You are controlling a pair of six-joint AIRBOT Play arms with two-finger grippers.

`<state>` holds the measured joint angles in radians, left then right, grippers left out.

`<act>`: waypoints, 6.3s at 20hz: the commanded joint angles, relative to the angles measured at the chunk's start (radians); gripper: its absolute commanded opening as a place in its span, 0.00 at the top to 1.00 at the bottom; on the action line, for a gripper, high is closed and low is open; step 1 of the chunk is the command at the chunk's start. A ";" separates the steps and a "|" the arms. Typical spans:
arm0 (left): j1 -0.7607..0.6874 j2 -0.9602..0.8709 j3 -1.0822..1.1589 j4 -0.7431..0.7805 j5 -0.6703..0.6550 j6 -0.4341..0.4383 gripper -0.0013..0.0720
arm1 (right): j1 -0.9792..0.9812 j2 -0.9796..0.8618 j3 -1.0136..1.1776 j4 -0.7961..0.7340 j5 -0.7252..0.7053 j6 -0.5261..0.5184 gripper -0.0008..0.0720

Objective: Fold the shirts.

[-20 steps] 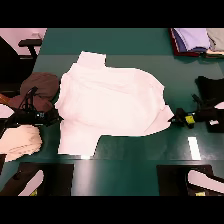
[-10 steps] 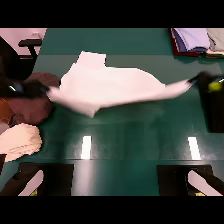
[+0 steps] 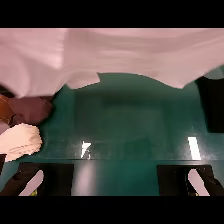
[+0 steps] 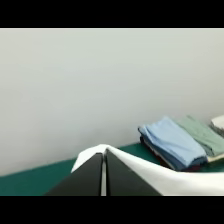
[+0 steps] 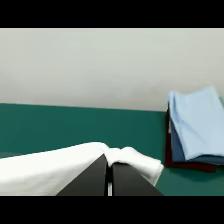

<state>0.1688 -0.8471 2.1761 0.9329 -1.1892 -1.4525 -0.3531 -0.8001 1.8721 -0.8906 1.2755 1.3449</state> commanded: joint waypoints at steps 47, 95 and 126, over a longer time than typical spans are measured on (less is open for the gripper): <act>-0.111 -0.546 -0.843 0.292 -0.141 0.011 0.26 | 0.342 -0.690 -0.384 -0.377 0.179 0.113 0.41; -0.111 0.210 -1.652 0.146 -0.142 -0.068 0.96 | 0.113 -0.192 -1.247 -0.365 0.122 0.062 0.97; -0.111 -0.556 -0.935 0.127 0.124 0.054 0.30 | 0.280 -0.869 -0.320 -0.206 0.116 -0.005 0.35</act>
<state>0.0574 -1.3972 1.2133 1.0889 -1.0286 -1.3918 -0.0376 -1.6554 1.5330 -1.1717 1.3521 1.4055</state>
